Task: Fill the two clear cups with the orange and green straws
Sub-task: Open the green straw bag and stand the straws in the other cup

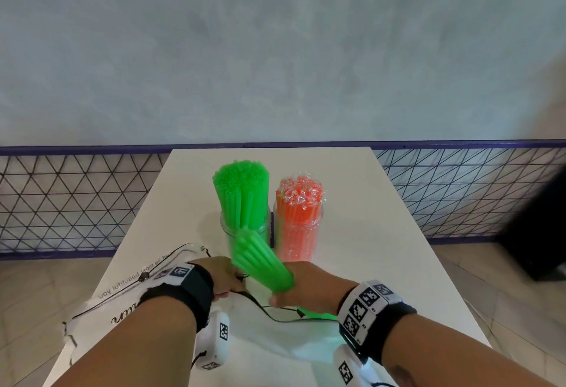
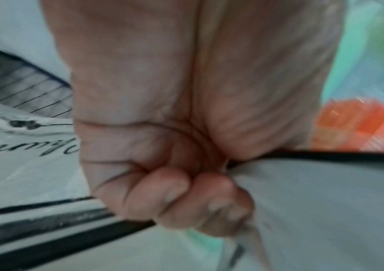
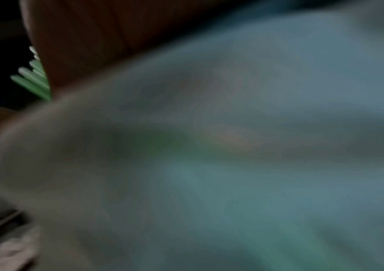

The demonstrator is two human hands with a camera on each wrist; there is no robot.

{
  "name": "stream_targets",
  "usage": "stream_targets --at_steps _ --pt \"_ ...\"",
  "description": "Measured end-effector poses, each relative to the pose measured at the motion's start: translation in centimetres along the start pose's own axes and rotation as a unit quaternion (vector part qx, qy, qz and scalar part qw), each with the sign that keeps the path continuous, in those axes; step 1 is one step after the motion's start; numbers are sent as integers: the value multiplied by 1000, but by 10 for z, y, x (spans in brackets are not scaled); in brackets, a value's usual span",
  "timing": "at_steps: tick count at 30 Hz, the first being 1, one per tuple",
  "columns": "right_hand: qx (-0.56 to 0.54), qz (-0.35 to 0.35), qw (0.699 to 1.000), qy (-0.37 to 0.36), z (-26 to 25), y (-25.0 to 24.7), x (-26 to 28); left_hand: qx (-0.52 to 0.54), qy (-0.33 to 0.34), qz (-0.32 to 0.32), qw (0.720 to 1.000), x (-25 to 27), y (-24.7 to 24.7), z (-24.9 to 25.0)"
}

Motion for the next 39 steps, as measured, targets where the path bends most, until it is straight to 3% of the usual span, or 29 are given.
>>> stream_targets --at_steps 2,4,6,8,10,12,14,16,18,21,25,32,39 --pt "-45 -29 997 -52 -37 8 3 -60 21 32 997 5 5 9" --pt "-99 -27 989 -102 -82 9 7 27 27 60 997 -1 6 11" --pt "-158 32 975 -151 -122 -1 8 79 16 63 995 -2 -1 7" --pt "-199 123 950 -207 -151 -19 2 64 -1 8 998 -4 -10 0" --pt "-233 216 918 -238 -167 -39 -4 112 1 17 994 -2 -28 -10" --pt "-261 285 890 -241 -171 -56 -11 131 4 65 989 3 -51 -20" --pt "-264 320 877 -242 -168 -64 -18 182 24 158 970 14 -69 -22" --pt "-253 339 875 -236 -163 -65 -24 309 107 235 916 17 -74 -13" --pt "-244 357 874 -222 -158 -61 -30 370 184 268 870 14 -74 0" --pt "-234 378 873 -201 -151 -55 -38 431 229 258 834 -2 -70 8" --pt "-246 407 859 -189 -144 -55 -49 448 252 238 824 -24 -64 7" --pt "-292 474 804 -208 -137 -54 -58 431 212 293 827 -24 -65 7" --pt "-297 503 784 -213 -124 -46 -68 452 247 314 798 -18 -58 15"
Point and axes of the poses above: each hand's wrist, its own x-axis away from the middle knuckle, its own y-axis out of the palm, z = x × y, the point moved 2 cm from there along -x, towards the middle knuckle, and after that the axes turned 8 degrees about -x, right-handed, at the moved point
